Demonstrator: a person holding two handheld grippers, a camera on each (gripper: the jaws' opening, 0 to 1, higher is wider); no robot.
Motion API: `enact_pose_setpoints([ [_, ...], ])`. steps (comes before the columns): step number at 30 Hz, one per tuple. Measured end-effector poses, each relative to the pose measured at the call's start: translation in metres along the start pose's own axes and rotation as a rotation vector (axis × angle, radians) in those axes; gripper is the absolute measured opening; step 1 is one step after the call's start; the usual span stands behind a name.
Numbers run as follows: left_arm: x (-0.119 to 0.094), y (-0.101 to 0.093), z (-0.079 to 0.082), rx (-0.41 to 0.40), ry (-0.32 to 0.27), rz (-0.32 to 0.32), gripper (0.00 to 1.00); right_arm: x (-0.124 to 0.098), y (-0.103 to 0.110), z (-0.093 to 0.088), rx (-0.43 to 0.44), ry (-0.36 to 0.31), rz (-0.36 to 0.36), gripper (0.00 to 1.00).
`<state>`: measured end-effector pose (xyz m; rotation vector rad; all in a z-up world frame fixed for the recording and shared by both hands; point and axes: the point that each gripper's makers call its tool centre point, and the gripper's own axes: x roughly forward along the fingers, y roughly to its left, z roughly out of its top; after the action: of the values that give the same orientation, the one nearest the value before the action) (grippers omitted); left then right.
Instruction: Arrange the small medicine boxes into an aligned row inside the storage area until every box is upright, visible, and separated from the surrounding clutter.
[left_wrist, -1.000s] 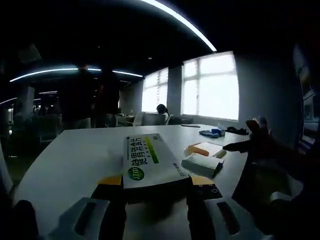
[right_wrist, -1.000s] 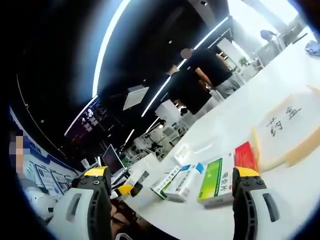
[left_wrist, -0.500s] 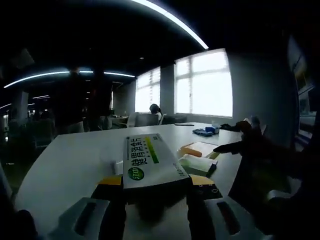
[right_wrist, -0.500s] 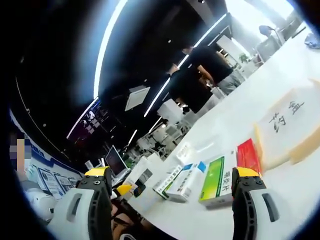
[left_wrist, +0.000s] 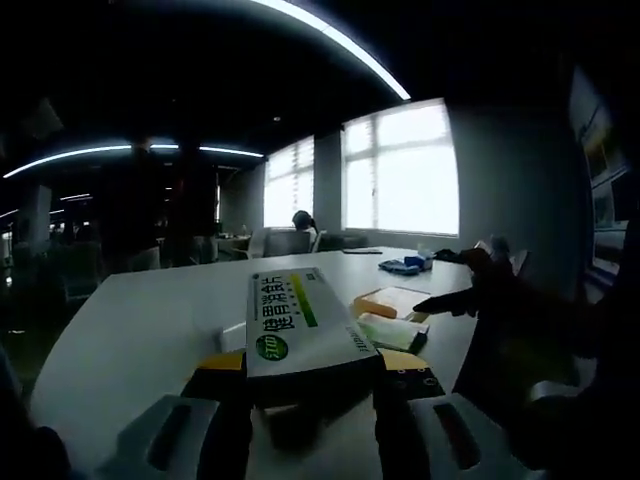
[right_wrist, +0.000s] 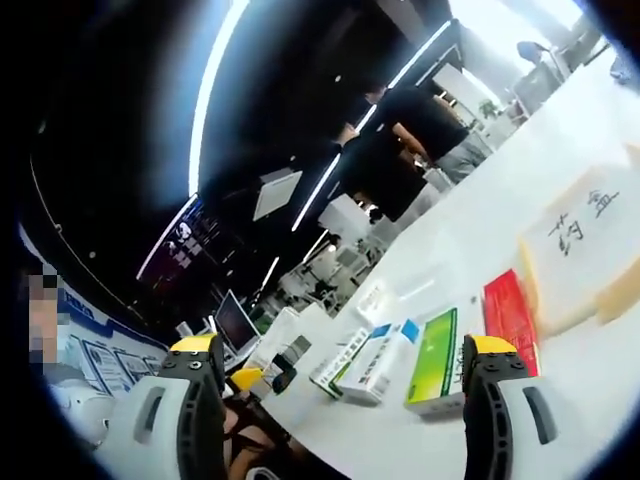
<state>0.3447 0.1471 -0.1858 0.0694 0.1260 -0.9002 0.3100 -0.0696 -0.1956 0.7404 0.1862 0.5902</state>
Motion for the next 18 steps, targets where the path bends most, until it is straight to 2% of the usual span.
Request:
enact_pose_setpoints([
  [11, 0.002, -0.013, 0.005, 0.012, -0.007, -0.027, 0.46, 0.016, 0.017, -0.008, 0.029, 0.033, 0.062, 0.91],
  [18, 0.004, -0.023, 0.010, 0.033, -0.007, -0.046, 0.46, 0.026, 0.033, -0.018, 0.043, 0.081, 0.108, 0.81],
])
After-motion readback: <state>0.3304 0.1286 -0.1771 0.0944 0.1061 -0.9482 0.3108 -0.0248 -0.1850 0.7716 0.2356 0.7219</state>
